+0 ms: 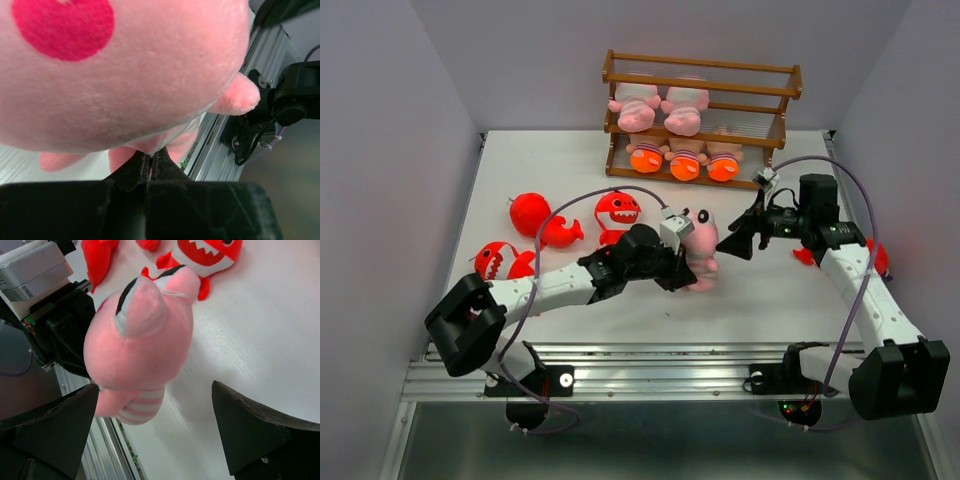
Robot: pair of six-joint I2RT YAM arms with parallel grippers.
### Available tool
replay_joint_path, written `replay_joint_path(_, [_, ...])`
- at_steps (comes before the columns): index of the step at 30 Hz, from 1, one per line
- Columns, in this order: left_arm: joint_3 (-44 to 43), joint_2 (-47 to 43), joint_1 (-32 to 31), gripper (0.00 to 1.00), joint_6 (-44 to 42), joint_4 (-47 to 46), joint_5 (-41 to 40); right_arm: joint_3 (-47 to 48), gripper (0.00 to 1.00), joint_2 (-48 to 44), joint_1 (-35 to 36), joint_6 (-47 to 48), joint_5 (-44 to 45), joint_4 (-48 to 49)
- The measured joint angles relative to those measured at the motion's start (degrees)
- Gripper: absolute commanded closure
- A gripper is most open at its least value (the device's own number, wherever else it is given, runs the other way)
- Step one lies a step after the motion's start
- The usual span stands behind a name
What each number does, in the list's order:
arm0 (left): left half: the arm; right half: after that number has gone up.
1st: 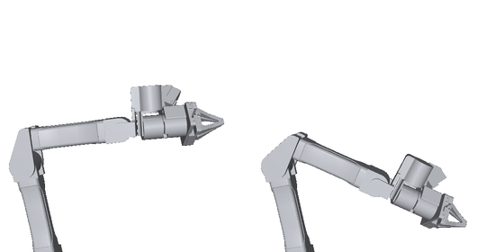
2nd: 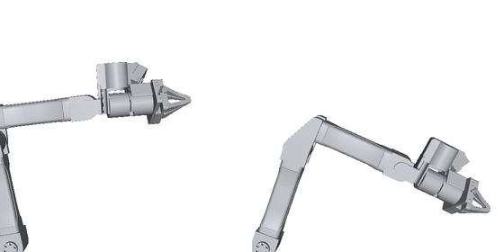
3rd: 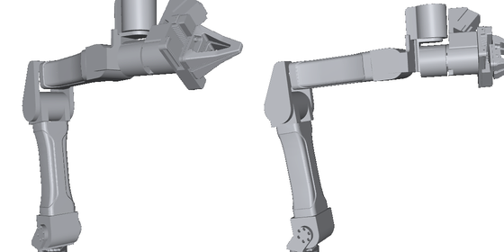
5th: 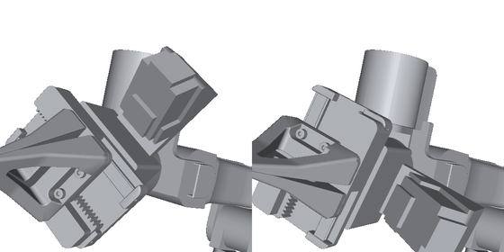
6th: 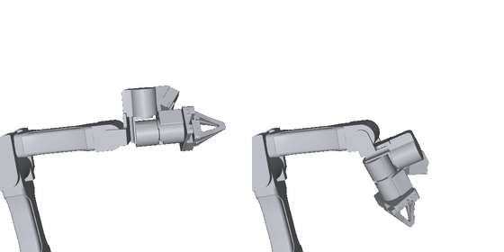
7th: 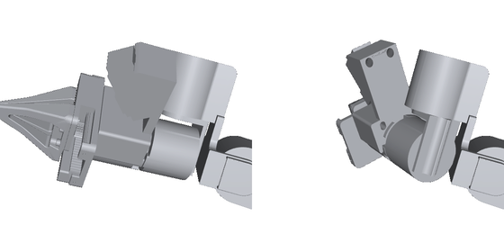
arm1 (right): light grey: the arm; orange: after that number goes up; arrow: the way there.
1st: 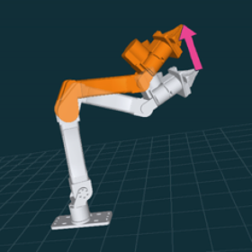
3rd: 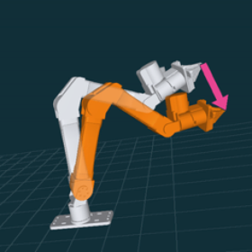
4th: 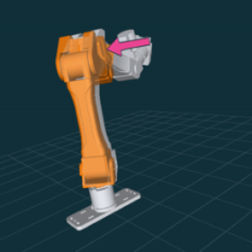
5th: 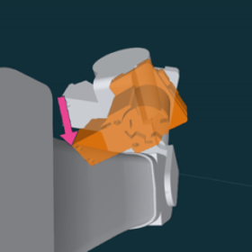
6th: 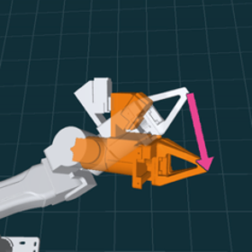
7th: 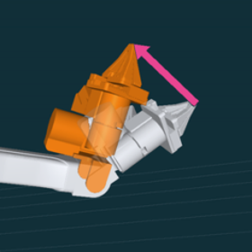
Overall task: Place and organize the stuffed toys onto the shelf
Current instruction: Pass the stuffed toy from the left arm to the right
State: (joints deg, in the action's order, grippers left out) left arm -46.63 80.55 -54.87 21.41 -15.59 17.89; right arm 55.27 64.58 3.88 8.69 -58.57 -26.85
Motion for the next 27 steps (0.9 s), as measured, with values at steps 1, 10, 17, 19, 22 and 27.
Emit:
replay_joint_path(1, [-0.92,0.76,-0.22,1.00,-0.04,-0.02,0.24,-0.24,0.00,0.28,0.76,0.37,0.17,-0.48])
replay_joint_path(10, [-5.20,6.32,-2.43,1.00,-0.39,0.09,1.44,-0.85,0.35,1.92,5.55,0.57,1.01,-0.92])
replay_joint_path(17, [-5.88,6.73,-2.43,0.76,-0.42,0.42,1.20,-1.27,0.99,2.58,5.57,0.17,1.64,0.44])
replay_joint_path(19, [-5.84,6.69,-2.45,0.57,0.11,0.39,1.11,-1.77,0.99,2.49,5.57,0.22,1.92,0.83])
replay_joint_path(22, [-4.63,5.70,-2.47,0.28,1.38,-1.31,0.92,-1.88,0.99,2.08,5.49,-0.35,2.62,1.20])
replay_joint_path(27, [3.02,-1.68,-2.56,0.16,4.94,-9.79,-0.42,-1.86,0.99,1.68,2.86,-2.91,-0.48,1.57])
